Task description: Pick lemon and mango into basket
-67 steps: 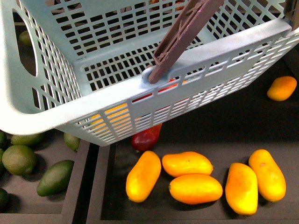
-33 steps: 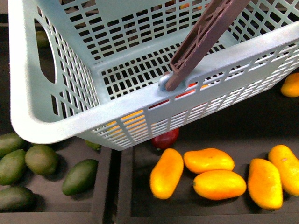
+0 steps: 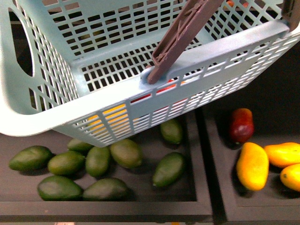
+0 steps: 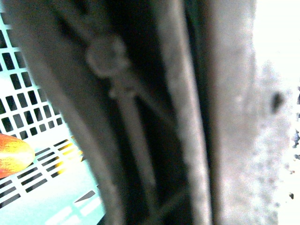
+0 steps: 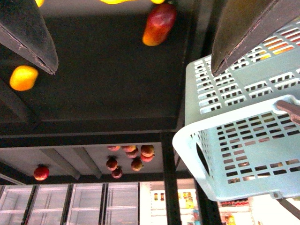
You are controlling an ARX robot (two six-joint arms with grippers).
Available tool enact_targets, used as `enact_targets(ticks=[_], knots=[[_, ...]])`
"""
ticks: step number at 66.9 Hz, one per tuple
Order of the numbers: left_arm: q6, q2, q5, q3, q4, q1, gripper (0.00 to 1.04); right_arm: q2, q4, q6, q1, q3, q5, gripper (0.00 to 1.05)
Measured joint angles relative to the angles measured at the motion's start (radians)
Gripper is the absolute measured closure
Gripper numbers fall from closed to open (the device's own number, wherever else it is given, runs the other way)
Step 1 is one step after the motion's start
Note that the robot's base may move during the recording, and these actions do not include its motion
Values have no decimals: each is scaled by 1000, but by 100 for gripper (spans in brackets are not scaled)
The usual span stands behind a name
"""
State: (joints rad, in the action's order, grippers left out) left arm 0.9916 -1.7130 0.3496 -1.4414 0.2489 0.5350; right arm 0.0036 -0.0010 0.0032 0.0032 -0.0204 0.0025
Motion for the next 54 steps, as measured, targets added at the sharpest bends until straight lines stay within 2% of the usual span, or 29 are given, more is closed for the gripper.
enact_targets(ticks=[54], knots=[[7, 0, 10, 0, 0, -10, 90, 0, -1, -1, -3, 1, -10, 9]])
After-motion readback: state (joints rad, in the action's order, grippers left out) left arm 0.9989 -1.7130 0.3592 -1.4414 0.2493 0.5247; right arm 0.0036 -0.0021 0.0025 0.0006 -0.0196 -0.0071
